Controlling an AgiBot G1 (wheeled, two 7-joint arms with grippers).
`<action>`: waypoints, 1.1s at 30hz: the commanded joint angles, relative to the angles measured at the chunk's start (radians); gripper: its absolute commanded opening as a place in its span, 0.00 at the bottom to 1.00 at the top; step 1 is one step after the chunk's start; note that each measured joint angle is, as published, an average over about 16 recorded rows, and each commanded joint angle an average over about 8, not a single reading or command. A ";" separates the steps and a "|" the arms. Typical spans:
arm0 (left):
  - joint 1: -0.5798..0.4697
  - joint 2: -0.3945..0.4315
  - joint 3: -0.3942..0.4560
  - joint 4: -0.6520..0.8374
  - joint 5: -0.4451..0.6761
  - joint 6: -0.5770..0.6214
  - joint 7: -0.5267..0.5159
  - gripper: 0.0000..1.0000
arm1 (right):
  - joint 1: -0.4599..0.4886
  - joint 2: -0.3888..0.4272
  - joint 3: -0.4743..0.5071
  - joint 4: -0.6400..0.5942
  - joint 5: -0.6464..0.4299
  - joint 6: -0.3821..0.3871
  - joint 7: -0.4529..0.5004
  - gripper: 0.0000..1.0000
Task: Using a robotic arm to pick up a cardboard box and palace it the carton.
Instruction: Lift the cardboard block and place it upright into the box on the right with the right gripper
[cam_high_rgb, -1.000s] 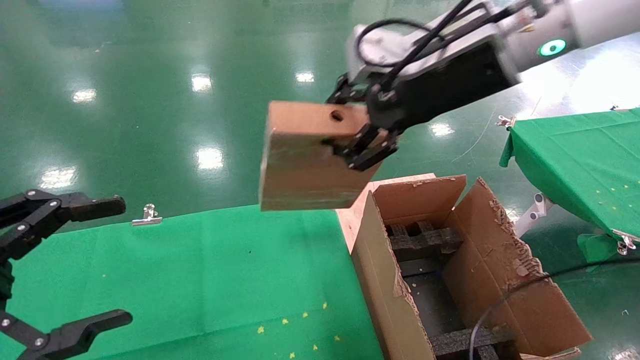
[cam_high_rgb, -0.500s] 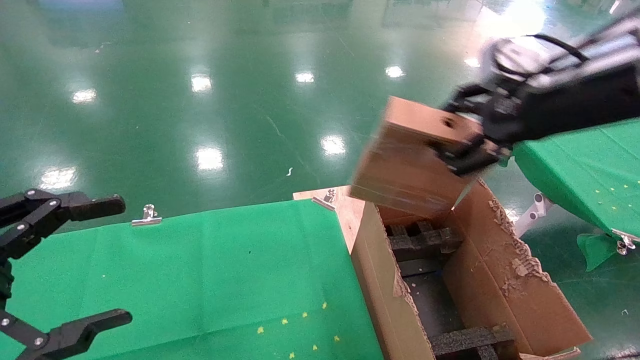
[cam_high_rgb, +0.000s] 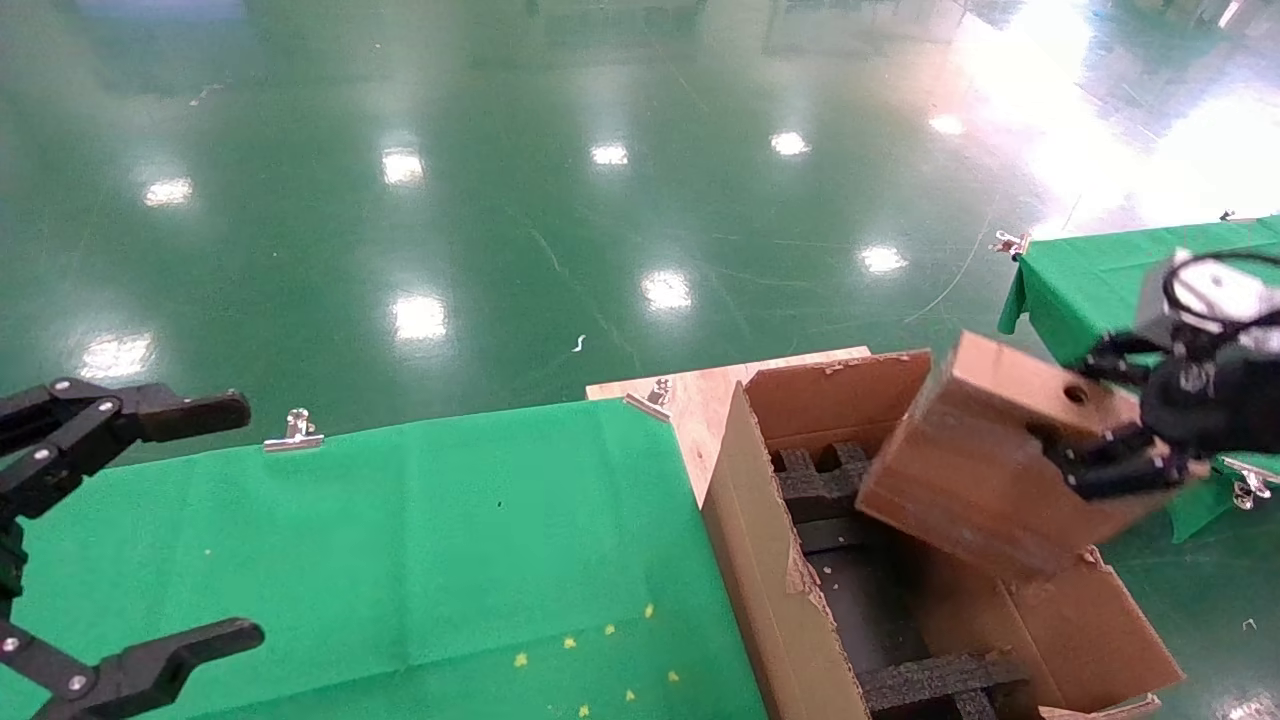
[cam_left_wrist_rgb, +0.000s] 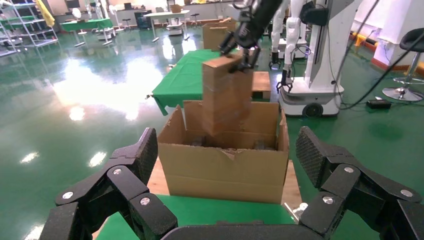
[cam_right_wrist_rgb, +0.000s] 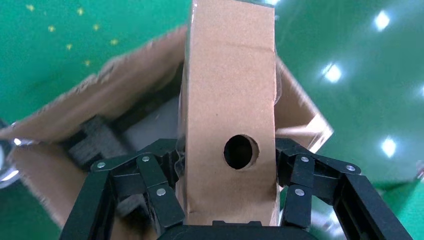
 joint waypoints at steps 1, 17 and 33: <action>0.000 0.000 0.000 0.000 0.000 0.000 0.000 1.00 | -0.029 0.042 -0.012 0.035 0.012 0.022 0.027 0.00; 0.000 0.000 0.001 0.000 0.000 -0.001 0.000 1.00 | -0.095 0.089 -0.046 0.112 0.064 0.115 0.068 0.00; 0.000 0.000 0.001 0.001 -0.001 0.000 0.001 1.00 | -0.223 0.093 -0.142 0.195 -0.064 0.404 0.428 0.00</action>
